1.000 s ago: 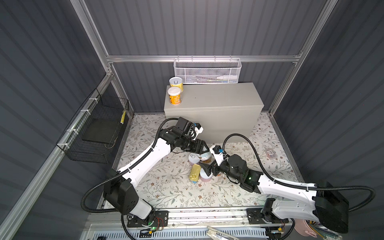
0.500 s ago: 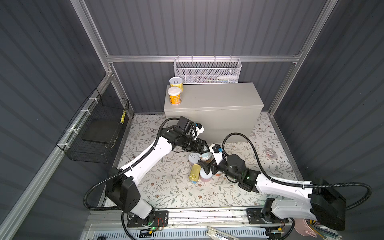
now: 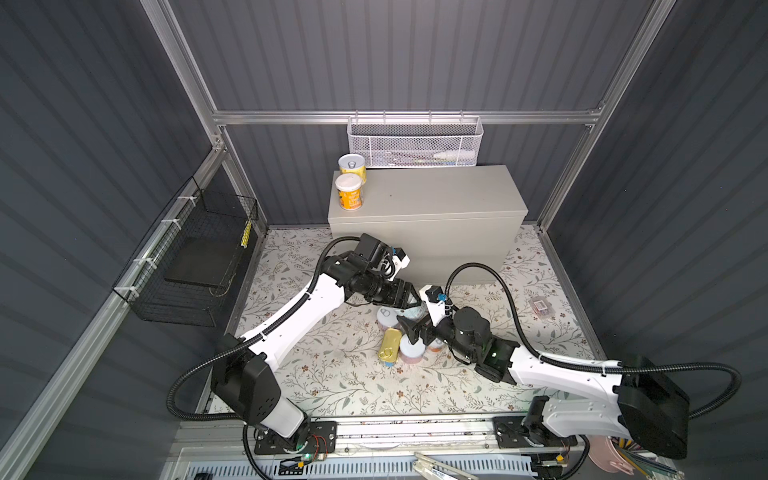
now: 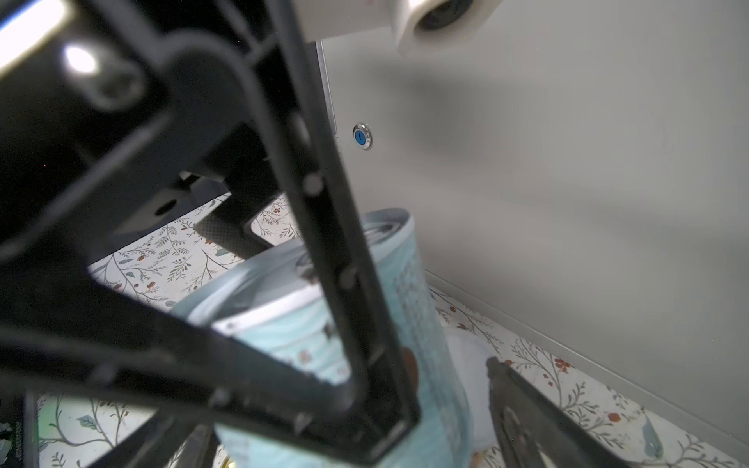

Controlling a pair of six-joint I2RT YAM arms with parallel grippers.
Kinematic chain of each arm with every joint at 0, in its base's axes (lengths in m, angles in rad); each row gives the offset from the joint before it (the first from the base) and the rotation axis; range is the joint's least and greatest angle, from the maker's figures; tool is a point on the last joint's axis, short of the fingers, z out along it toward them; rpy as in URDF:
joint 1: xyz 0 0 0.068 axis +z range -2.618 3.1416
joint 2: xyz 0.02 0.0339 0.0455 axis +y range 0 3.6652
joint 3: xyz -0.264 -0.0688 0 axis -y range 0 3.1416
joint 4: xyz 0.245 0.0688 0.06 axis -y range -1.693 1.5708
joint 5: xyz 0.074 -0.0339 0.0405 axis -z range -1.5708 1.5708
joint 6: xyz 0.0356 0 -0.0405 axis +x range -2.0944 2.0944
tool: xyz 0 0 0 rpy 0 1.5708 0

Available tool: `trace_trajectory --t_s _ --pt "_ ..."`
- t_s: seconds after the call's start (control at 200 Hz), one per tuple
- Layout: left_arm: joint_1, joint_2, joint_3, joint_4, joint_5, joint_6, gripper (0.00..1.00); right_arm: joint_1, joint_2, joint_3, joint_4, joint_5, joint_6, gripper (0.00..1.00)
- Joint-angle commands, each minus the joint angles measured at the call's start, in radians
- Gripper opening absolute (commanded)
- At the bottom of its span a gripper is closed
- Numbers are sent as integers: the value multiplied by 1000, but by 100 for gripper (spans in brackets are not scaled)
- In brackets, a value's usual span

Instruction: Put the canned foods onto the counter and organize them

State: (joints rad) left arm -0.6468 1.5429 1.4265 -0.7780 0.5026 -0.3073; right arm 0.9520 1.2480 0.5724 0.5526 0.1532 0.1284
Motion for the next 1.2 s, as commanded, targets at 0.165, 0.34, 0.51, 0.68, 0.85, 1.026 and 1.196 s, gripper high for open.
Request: trace_trajectory --t_s 0.165,0.34,0.51,0.68,0.85,1.026,1.196 --pt "-7 -72 -30 -8 42 5 58 4 22 38 38 -17 -7 99" --pt "-10 -80 -59 -7 51 3 58 3 31 37 53 -25 -2 99" --pt "-14 -81 -68 -8 50 4 58 4 42 45 50 -37 -8 99" --pt "-14 -66 -47 -33 48 24 58 5 54 55 24 -54 -35 99" --pt "-14 -42 -21 -63 64 49 58 5 54 53 13 -61 -62 99" --pt "-14 -14 21 -83 110 68 58 6 51 47 13 -65 -82 99" --pt "-14 8 38 -98 151 79 59 8 48 38 22 -59 -93 99"
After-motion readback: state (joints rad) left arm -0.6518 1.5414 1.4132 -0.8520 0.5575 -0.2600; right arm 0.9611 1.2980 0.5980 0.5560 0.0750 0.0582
